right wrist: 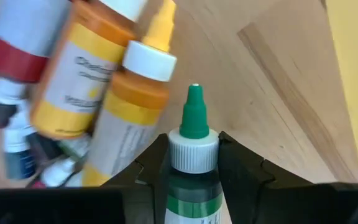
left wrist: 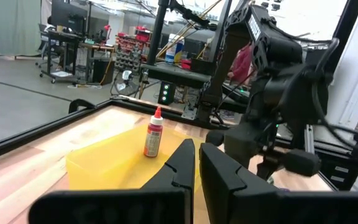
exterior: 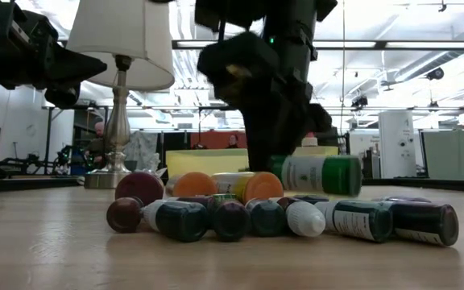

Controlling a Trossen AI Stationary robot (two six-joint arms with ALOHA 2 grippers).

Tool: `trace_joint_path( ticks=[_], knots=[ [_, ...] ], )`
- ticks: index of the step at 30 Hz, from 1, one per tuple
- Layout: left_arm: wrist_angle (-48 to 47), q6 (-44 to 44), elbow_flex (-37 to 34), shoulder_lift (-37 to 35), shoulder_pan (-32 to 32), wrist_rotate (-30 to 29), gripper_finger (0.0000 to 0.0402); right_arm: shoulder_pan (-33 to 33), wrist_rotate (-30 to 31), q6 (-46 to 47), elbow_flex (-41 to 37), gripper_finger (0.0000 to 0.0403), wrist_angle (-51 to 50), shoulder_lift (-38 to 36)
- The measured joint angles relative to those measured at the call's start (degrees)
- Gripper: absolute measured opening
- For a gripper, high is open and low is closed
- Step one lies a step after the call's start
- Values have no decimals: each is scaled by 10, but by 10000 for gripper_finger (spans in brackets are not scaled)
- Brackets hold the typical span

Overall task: Pick & Place food coloring
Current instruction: Put the large green food coloring bottle into the yellow bin

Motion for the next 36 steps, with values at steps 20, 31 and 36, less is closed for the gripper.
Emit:
trace_joint_path(
  ticks=[20,31,36],
  knots=[
    [0,0,0,0,0,0,0,-23,265,-85,17,104,3,-182],
    [0,0,0,0,0,0,0,-61,425,-86,2,104,0,-198],
    [0,0,0,0,0,0,0,-72,468,-86,2,104,2,-197]
  ],
)
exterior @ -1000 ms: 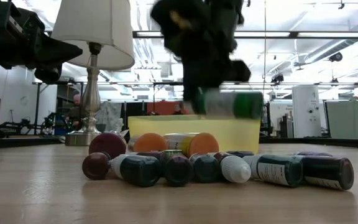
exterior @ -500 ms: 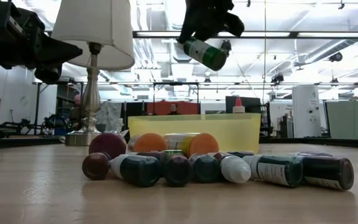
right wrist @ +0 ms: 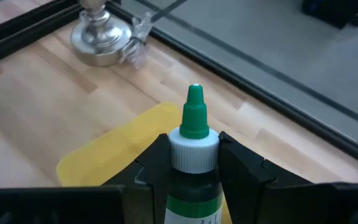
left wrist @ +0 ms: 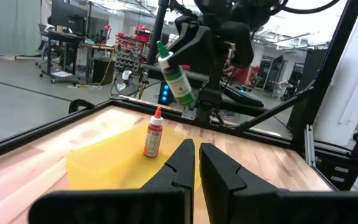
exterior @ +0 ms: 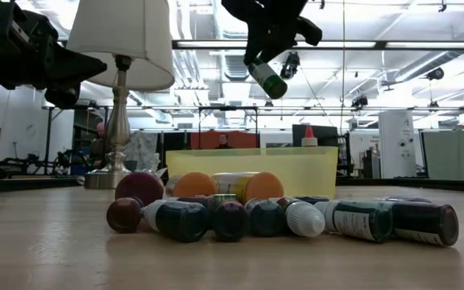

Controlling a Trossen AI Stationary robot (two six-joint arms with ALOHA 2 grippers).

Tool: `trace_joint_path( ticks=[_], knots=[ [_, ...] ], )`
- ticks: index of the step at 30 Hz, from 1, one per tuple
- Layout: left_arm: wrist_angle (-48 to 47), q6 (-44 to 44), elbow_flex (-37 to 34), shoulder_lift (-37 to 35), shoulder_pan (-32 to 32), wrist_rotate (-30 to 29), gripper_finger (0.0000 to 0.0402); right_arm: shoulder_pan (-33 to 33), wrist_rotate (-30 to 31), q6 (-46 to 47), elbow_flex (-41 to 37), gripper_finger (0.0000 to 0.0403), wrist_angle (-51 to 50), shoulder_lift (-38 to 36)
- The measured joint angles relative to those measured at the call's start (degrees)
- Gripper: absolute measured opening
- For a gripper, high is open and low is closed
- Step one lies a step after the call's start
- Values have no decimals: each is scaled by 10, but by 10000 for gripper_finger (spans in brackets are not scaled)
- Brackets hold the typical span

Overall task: Pick & Place food coloring
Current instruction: Put the large green food coloring bottle into the yellow bin

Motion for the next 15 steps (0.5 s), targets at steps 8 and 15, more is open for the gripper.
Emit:
trace_joint_path(
  ticks=[8,15],
  knots=[
    [0,0,0,0,0,0,0,3,8,1,-1,104,2,0],
    [0,0,0,0,0,0,0,28,25,2,-6,104,18,-31]
  ],
)
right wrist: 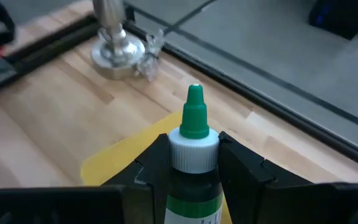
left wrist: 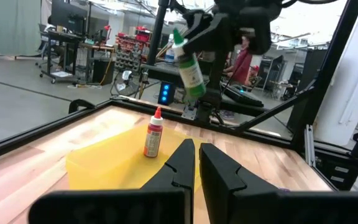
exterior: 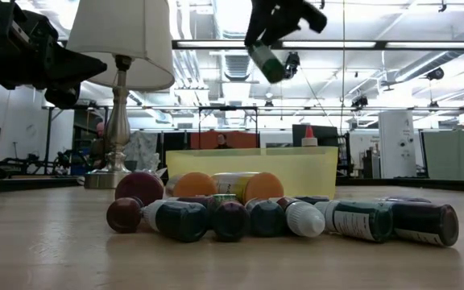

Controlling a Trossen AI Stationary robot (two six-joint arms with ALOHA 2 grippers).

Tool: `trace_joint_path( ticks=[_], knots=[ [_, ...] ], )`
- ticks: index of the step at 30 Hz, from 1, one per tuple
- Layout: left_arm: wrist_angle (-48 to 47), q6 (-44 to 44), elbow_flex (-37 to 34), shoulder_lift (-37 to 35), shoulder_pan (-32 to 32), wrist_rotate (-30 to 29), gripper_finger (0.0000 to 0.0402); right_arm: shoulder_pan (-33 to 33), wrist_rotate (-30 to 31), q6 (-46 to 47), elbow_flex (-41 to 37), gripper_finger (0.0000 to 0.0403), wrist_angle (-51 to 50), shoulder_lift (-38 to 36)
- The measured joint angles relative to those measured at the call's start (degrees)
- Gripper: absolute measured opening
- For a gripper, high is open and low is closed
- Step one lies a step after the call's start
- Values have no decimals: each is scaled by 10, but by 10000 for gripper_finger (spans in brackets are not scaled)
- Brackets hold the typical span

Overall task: Pick & Place food coloring
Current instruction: Put the large green food coloring bottle into the yellow bin

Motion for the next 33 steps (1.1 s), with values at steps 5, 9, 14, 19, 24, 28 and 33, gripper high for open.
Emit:
trace_joint_path(
  ticks=[5,9,14,19,24,28,33],
  knots=[
    [0,0,0,0,0,0,0,28,38,3,-47,104,27,-50],
    [0,0,0,0,0,0,0,53,39,20,-106,104,59,-101],
    [0,0,0,0,0,0,0,83,41,32,-200,105,120,-166],
    [0,0,0,0,0,0,0,108,40,31,-316,105,239,-228],
    [0,0,0,0,0,0,0,139,38,22,-426,105,374,-267],
    [0,0,0,0,0,0,0,162,28,-61,-494,105,471,-274],
    [0,0,0,0,0,0,0,179,-28,-190,-550,105,586,-267]
  ],
)
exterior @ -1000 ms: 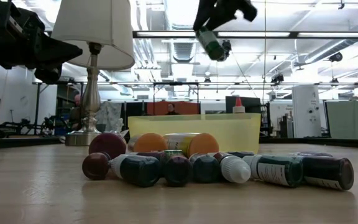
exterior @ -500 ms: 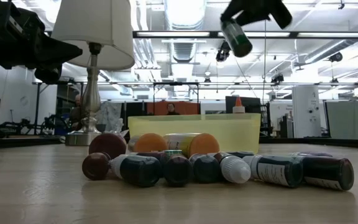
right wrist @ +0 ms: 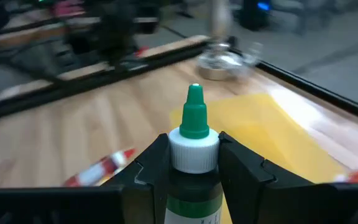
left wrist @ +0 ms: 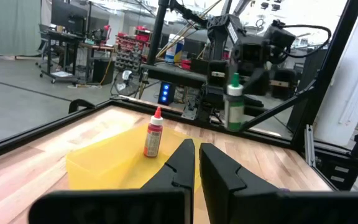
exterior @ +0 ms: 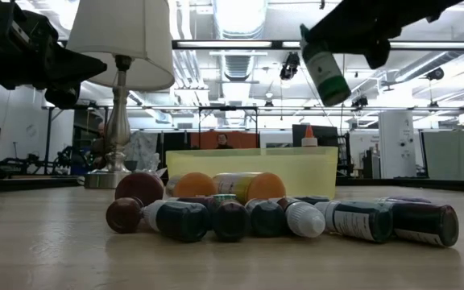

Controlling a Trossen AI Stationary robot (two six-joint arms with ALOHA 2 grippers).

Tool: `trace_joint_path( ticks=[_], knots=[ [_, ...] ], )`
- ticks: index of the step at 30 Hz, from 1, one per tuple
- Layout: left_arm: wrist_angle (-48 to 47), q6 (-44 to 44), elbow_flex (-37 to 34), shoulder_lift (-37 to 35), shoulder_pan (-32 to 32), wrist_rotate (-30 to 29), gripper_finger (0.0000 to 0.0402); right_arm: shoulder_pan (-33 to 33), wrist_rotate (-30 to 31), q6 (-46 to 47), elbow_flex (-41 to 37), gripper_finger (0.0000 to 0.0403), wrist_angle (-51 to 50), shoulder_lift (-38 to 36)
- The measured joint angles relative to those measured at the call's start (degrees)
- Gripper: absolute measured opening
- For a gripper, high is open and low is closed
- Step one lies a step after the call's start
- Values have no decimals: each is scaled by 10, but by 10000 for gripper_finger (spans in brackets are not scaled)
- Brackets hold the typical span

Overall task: Pick & Place food coloring
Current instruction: Put the large green food coloring bottle into the yellow bin

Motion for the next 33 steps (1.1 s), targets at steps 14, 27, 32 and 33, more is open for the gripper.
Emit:
trace_joint_path(
  ticks=[14,27,32,33],
  knots=[
    [0,0,0,0,0,0,0,-1,-110,-177,-36,105,166,23],
    [0,0,0,0,0,0,0,-1,-110,-168,-21,105,167,27],
    [0,0,0,0,0,0,0,-2,-112,-199,21,105,167,27],
    [0,0,0,0,0,0,0,-2,-115,-208,32,105,165,27]
  ],
)
